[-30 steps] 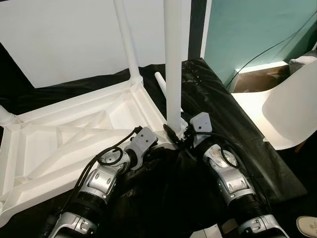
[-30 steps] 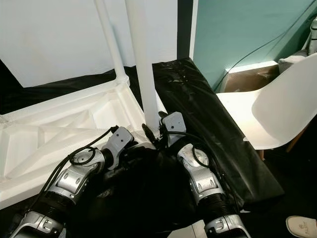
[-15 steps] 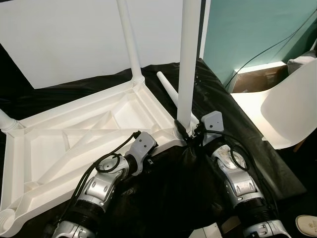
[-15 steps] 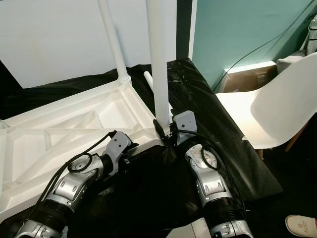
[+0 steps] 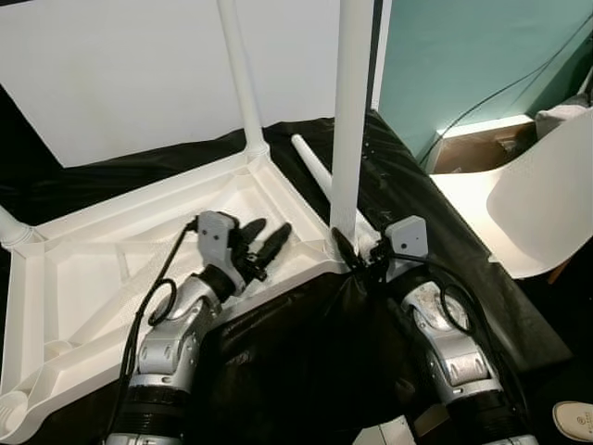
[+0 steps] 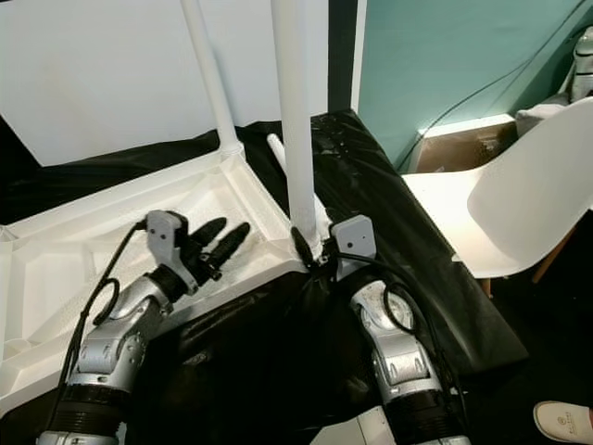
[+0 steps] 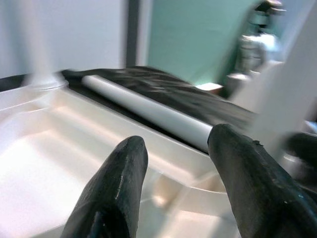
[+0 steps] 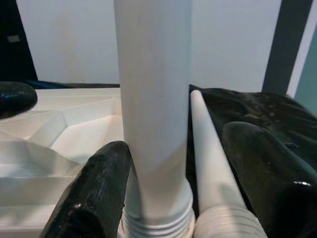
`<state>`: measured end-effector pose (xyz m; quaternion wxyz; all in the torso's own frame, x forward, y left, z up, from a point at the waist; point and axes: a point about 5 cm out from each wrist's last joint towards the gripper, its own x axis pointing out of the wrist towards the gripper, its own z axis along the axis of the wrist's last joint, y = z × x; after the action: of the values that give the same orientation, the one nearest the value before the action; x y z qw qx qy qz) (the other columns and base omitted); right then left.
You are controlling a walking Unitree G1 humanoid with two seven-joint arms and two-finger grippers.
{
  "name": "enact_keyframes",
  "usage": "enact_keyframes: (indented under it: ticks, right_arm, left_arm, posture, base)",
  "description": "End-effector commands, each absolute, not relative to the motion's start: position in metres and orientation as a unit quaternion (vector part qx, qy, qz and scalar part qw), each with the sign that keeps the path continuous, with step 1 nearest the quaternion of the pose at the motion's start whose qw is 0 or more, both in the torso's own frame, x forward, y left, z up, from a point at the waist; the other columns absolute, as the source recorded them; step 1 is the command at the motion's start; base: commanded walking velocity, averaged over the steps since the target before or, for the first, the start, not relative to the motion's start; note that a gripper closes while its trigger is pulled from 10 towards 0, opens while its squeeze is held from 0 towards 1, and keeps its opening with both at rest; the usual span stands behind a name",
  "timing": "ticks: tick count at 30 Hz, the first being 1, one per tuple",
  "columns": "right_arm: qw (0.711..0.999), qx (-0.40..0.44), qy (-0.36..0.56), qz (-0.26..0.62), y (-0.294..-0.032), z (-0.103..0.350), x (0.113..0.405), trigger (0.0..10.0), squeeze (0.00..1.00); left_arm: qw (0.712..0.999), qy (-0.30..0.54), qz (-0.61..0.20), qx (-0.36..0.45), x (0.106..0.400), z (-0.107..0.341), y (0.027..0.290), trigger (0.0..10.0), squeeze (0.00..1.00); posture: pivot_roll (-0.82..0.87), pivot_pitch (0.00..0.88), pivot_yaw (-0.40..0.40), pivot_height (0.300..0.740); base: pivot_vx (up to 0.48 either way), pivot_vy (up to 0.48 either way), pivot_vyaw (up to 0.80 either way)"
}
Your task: Building children table
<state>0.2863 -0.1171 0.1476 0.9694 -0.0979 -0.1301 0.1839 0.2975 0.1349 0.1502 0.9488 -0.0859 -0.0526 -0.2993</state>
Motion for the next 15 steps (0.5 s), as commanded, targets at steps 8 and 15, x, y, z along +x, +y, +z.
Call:
enact_keyframes:
  ticks: [8,15]
  right_arm:
    - [0.977,-0.103,-0.140,0.127,-0.137,0.155,0.280,10.0,0.00]
    - [0.982,-0.094,-0.134,0.096,-0.150,0.158,0.270,10.0,0.00]
  left_arm:
    - [0.982,-0.046,-0.164,-0.085,0.291,0.137,0.157,10.0,0.00]
    - [0.987,-0.087,-0.104,-0.082,0.265,0.142,0.162,10.0,0.00]
  posture:
    - [-0.06,0.000,0.071,0.740]
    - [-0.05,0.000,0.065,0.740]
  base:
    - [0.000,0.000,0.00]
    - [0.000,0.000,0.00]
